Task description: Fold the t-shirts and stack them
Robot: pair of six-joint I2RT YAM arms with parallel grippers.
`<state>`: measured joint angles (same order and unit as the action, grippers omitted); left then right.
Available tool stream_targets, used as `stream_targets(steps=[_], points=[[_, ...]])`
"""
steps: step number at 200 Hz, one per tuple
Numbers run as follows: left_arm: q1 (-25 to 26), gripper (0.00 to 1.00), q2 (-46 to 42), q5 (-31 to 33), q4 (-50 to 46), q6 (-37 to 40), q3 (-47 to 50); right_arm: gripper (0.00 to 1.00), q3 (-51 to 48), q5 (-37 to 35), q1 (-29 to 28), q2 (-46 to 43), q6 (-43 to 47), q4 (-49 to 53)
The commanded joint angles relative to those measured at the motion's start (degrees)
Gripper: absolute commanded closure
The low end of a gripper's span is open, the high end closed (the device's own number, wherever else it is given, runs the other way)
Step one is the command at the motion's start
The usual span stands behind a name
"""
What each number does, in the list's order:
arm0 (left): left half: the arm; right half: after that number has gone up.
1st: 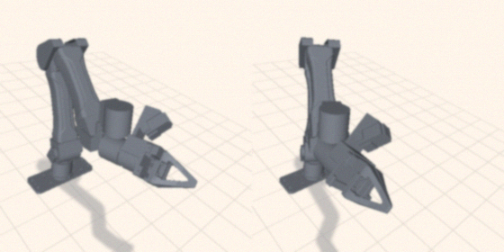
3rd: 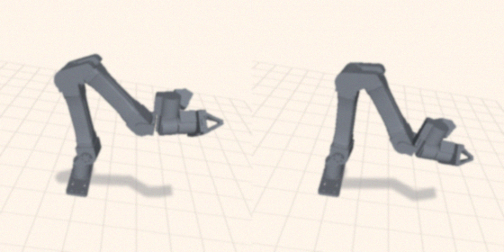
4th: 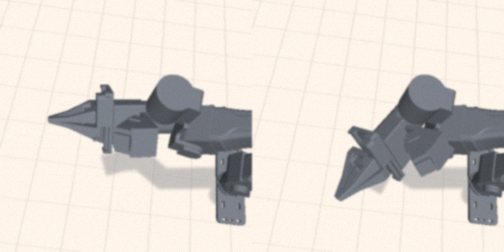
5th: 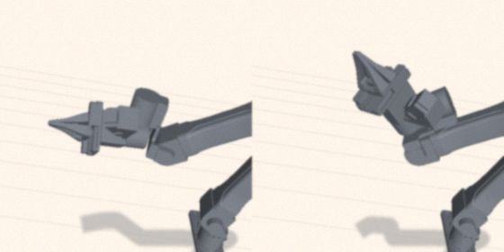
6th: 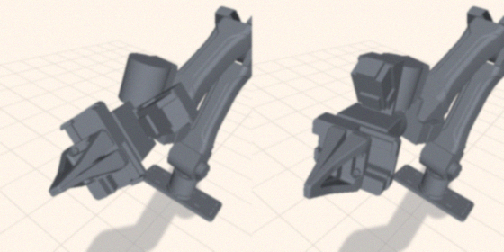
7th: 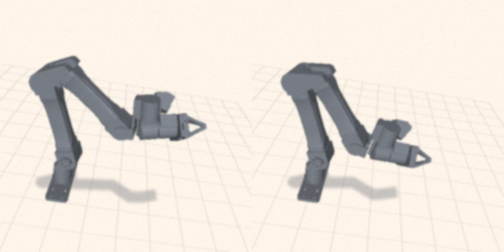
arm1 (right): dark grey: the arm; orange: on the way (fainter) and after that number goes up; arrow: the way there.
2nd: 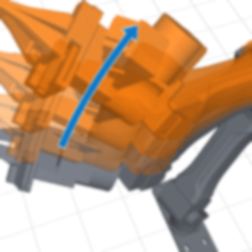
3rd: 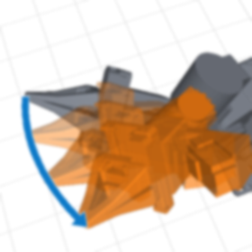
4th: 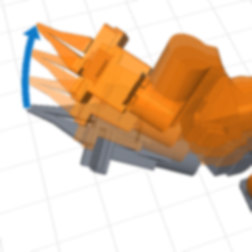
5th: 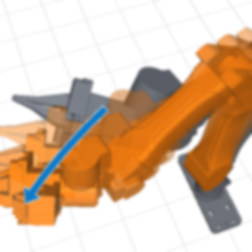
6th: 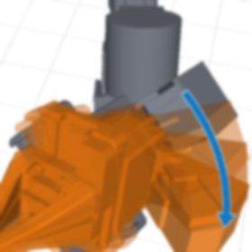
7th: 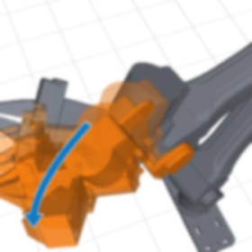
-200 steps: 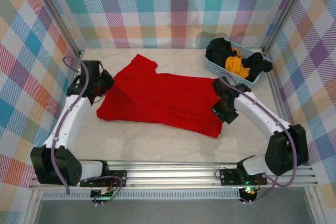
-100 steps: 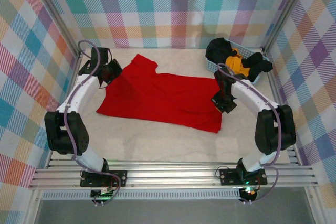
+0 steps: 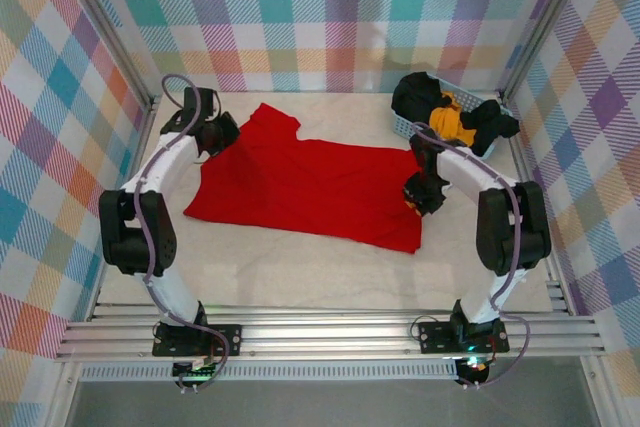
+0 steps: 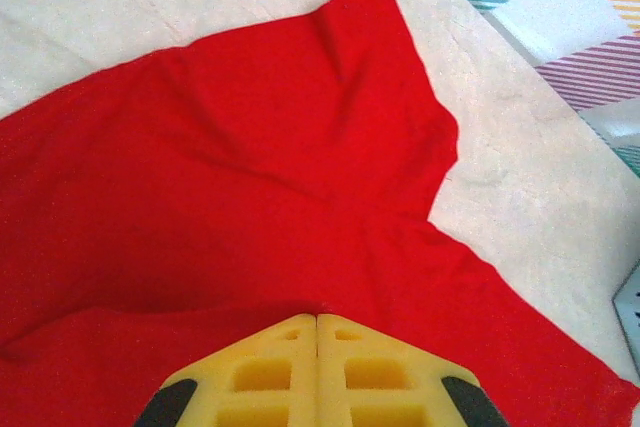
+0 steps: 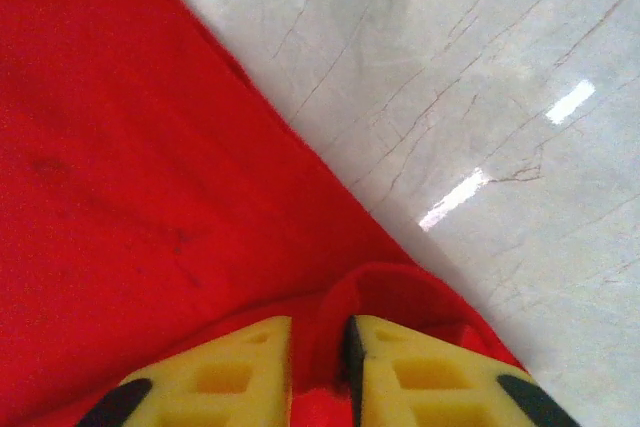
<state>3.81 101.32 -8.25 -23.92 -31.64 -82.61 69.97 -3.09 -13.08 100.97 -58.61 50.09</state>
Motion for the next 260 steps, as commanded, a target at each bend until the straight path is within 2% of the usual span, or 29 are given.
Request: stream_targets(steps=[1, 19, 49, 61, 73, 88, 118, 136, 163, 201, 207, 218, 234, 248, 260], points=[[0.97, 1.00, 0.52, -3.99, 1.49, 1.82, -1.96, 0.64, 2.22, 2.38, 0.44, 0.26, 2.38, -0.69], [1.53, 1.00, -1.69, -5.31, 1.66, 2.77, -0.97, 0.56, 2.18, 1.80, 0.42, -1.86, 3.40, -1.03], [1.63, 1.00, -11.75, -8.78, 2.49, 5.58, 6.83, 0.56, 1.86, 1.25, 0.34, -6.07, 5.09, -1.04], [1.64, 1.00, -17.06, -5.86, 1.17, 5.18, 12.78, 0.56, 1.46, 1.40, 0.34, -7.58, 5.29, -0.78], [1.55, 1.00, -21.34, 0.72, -1.79, 3.60, 18.40, 0.56, 0.76, 2.19, 0.25, -8.92, 5.26, -1.02], [0.97, 1.00, -23.64, 6.05, -3.82, 1.37, 24.25, 0.56, -0.52, 3.19, -0.08, -10.31, 4.63, -1.89], [0.57, 1.00, -18.08, 6.03, -6.92, -0.61, 26.91, 0.56, -1.74, 4.23, -1.58, -10.67, 3.79, -2.80], [0.68, 1.00, -14.31, 11.75, -12.45, -3.12, 26.37, 0.56, -2.08, 4.90, -2.14, -10.10, 3.35, -3.14], [0.60, 1.00, -12.40, 18.22, -15.59, -4.54, 24.75, 0.56, -2.30, 4.76, -3.25, -10.35, 2.76, -3.59], [0.65, 1.00, -10.38, 20.14, -18.17, -5.20, 22.36, 0.56, -1.70, 4.65, -3.83, -10.40, 2.70, -3.08], [0.64, 0.94, -10.85, 20.62, -18.79, -5.64, 22.31, 0.56, -1.60, 4.60, -3.92, -10.54, 2.78, -3.04], [0.75, 0.74, -13.03, 22.35, -19.69, -6.68, 22.51, 0.56, -1.40, 4.34, -4.13, -10.79, 2.89, -2.87], [1.00, 0.52, -17.23, 23.99, -19.78, -7.48, 22.90, 0.56, -1.42, 4.08, -4.54, -11.14, 3.00, -2.77], [1.06, 0.48, -18.11, 21.48, -18.87, -7.03, 21.93, 0.56, -1.42, 3.78, -5.11, -11.31, 3.36, -2.81], [1.12, 0.48, -16.79, 15.16, -15.29, -5.06, 20.71, 0.56, -1.55, 3.86, -5.84, -11.56, 4.67, -4.00]])
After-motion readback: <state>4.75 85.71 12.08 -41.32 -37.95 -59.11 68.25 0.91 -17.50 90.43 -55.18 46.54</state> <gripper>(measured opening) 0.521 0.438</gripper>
